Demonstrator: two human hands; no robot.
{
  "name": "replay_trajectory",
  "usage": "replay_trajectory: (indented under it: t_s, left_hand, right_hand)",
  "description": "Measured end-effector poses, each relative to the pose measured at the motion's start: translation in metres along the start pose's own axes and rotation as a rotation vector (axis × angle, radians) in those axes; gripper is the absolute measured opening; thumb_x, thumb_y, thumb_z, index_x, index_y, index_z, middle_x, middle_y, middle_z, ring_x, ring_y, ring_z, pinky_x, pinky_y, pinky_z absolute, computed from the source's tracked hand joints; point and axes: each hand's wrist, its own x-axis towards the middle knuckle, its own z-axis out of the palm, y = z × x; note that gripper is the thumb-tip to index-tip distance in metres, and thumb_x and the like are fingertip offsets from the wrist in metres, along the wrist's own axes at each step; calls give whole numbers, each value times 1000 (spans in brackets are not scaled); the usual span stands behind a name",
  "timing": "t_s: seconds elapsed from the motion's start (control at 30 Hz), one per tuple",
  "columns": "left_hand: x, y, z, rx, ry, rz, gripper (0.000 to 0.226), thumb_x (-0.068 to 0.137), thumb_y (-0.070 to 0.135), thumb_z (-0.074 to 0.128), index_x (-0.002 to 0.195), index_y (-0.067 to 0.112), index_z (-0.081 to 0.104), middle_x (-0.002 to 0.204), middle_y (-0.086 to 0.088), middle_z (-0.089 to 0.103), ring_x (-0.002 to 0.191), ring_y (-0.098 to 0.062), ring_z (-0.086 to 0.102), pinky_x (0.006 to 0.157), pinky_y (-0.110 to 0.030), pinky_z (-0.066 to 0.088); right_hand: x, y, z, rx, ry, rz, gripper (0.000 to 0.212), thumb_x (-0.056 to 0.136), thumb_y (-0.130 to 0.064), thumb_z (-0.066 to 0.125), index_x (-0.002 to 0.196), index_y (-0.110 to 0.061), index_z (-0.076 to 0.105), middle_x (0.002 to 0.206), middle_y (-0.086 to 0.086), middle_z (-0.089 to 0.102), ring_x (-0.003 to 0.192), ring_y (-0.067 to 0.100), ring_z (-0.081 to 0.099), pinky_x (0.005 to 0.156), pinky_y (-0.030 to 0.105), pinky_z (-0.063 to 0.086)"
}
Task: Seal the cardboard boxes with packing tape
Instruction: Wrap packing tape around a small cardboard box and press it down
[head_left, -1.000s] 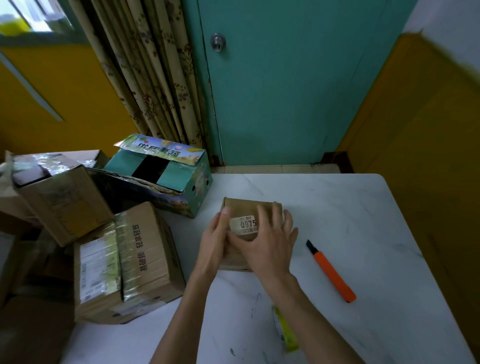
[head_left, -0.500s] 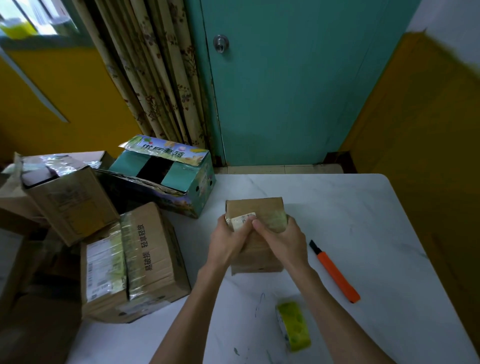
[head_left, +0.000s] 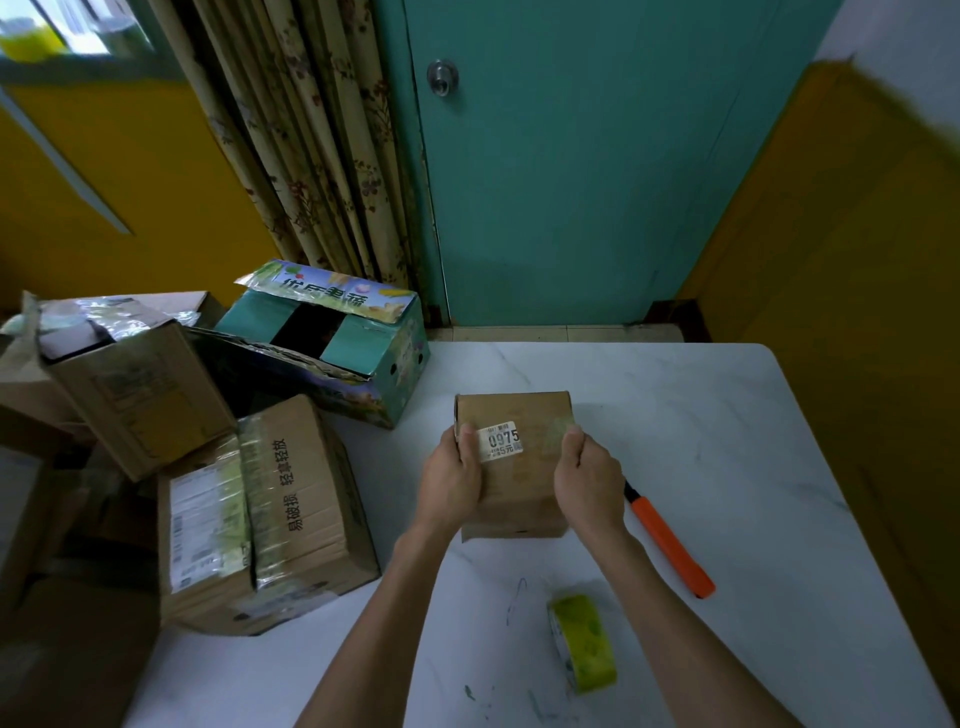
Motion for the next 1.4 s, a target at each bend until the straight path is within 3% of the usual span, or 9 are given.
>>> replay_trajectory:
  t_s: [0.13,0.27,0.37,0.5,0.8,1.0,1.1,1.2,1.4]
  left_hand:
    - [2,0,0,-25,1,-17,47,111,38,23,126,8,57,112,-6,64,98,-20,59,80,-29,44]
    - [15,10,-1,-10,-1,-152,51,105,49,38,96,7,65,96,-10,69,84,-22,64,74,-35,50]
    - [17,20,7,178,29,-174,71,91,72,51,117,6,55,105,-6,60,92,-25,59,73,-33,45]
    - [17,18,10,223,76,-168,80,86,78,50,123,7,56,114,-13,64,96,-29,58,79,-36,49]
    - [20,7,9,191,111,-99,64,106,56,27,104,5,66,103,-15,70,92,-31,65,87,-42,53]
    - [17,6,8,158,128,-79,61,109,48,22,110,6,67,107,-16,70,90,-28,61,87,-38,50]
    - [17,7,8,68,53,-126,64,102,62,36,132,8,54,119,-12,66,103,-29,62,88,-37,50]
    - [5,2,13,-43,1,-114,67,85,68,63,124,15,51,108,1,65,94,-18,66,71,-31,53]
    - [4,-8,12,-125,-75,-49,67,82,71,65,126,22,58,113,7,71,98,-10,69,86,-36,59]
  right_hand:
    - [1,-3,-6,2,-11,21,48,108,-32,27,74,-11,52,66,0,54,65,19,54,52,24,36]
    - [12,-9,-11,-73,-146,87,56,90,-66,51,90,-10,58,85,-1,62,83,21,62,58,27,40]
    - [19,-19,-9,-162,-159,174,89,73,-81,59,117,-5,48,107,6,56,103,28,60,73,31,42]
    - [24,-16,-5,-175,-135,157,86,69,-90,50,106,-13,62,101,2,66,95,25,63,72,33,48]
    - [21,-14,-8,-191,-24,64,65,106,-47,20,64,-9,52,65,4,54,70,24,54,66,32,38]
    - [17,-12,-10,-90,-24,107,62,106,-46,22,71,-8,56,72,4,57,79,26,59,72,31,40]
    - [10,-9,-9,24,-156,96,51,91,-64,52,108,-16,59,99,-3,62,91,18,58,75,30,44]
    - [3,-3,-10,189,-180,129,72,69,-64,78,122,-21,53,108,-8,60,95,12,57,69,21,44]
    - [3,9,-7,188,-161,109,49,87,-56,64,117,-18,61,106,-4,66,96,14,64,76,29,52]
